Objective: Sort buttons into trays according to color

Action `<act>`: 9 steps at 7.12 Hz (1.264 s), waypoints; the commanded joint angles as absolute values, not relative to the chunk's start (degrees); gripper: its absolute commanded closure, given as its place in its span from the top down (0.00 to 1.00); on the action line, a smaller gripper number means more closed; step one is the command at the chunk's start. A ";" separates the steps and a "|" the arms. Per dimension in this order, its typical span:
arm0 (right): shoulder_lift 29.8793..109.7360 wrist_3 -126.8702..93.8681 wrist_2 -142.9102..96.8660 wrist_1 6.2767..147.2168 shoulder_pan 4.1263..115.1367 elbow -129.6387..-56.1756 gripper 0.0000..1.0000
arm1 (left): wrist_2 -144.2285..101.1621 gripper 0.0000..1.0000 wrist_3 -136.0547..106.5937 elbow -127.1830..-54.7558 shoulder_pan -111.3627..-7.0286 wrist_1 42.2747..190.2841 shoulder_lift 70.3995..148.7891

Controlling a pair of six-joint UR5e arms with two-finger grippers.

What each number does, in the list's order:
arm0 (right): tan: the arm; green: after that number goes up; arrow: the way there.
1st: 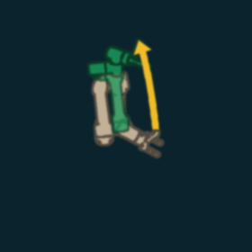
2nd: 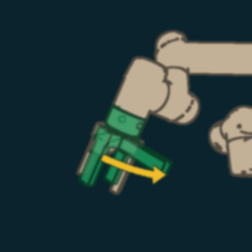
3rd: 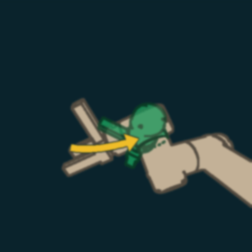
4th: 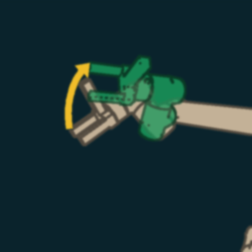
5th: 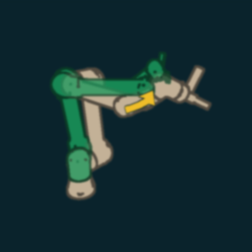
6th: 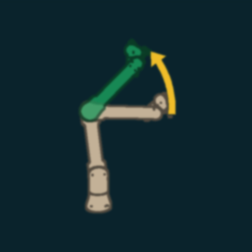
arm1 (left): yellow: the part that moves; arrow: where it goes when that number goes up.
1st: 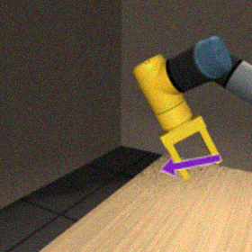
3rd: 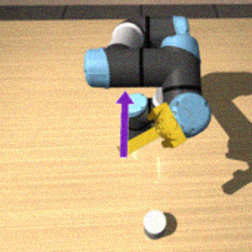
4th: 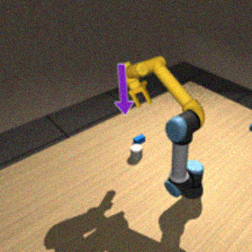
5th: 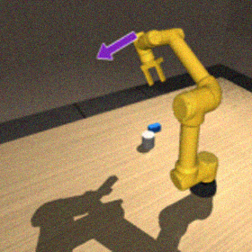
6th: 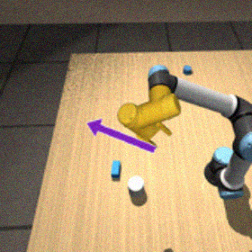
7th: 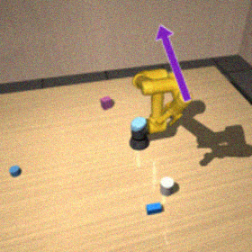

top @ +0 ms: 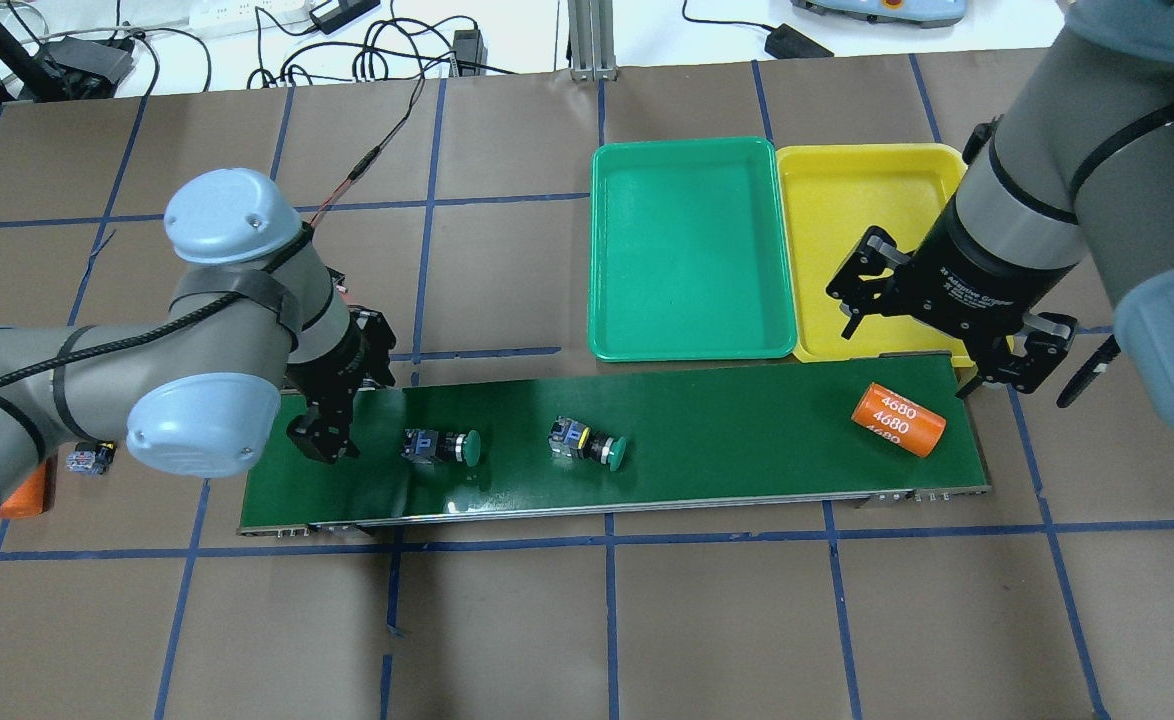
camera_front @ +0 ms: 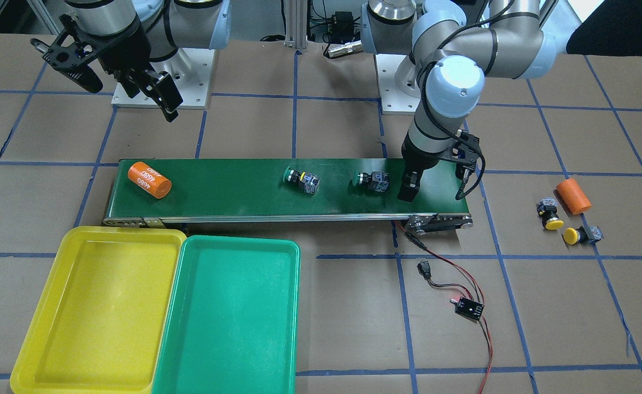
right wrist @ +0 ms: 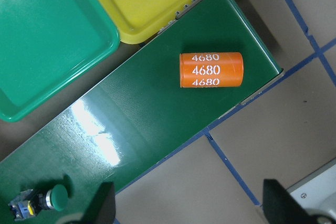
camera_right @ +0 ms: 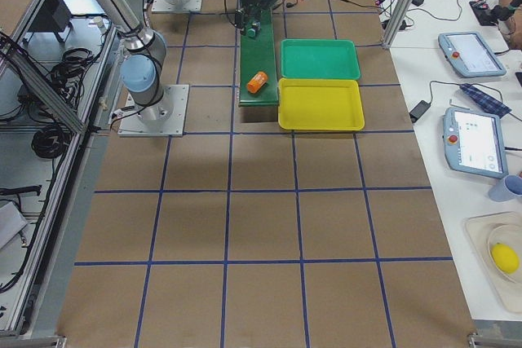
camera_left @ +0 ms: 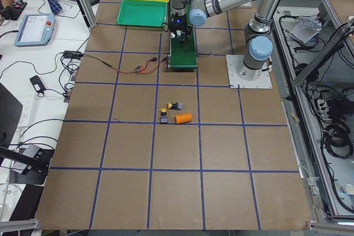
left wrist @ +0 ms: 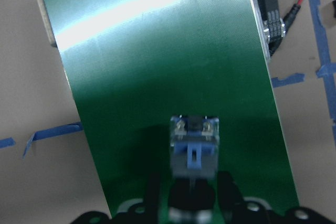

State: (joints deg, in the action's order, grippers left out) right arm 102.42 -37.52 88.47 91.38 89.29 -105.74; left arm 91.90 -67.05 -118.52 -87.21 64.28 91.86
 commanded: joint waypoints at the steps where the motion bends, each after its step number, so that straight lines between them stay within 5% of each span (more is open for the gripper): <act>1: 101.87 -44.54 88.33 92.10 89.56 -107.57 1.00 | 92.55 1.00 -36.73 -119.00 -75.54 64.94 90.18; 7: 95.39 -73.81 86.39 105.77 100.70 -110.22 1.00 | 96.26 0.99 33.83 -120.84 -51.26 55.44 95.08; 8: 93.71 -76.09 85.96 110.43 101.51 -110.04 1.00 | 96.15 0.88 42.02 -122.76 -50.54 51.11 97.10; 9: 93.34 -75.76 85.87 110.04 101.51 -110.47 1.00 | 95.80 0.88 43.66 -123.39 -48.80 45.67 99.29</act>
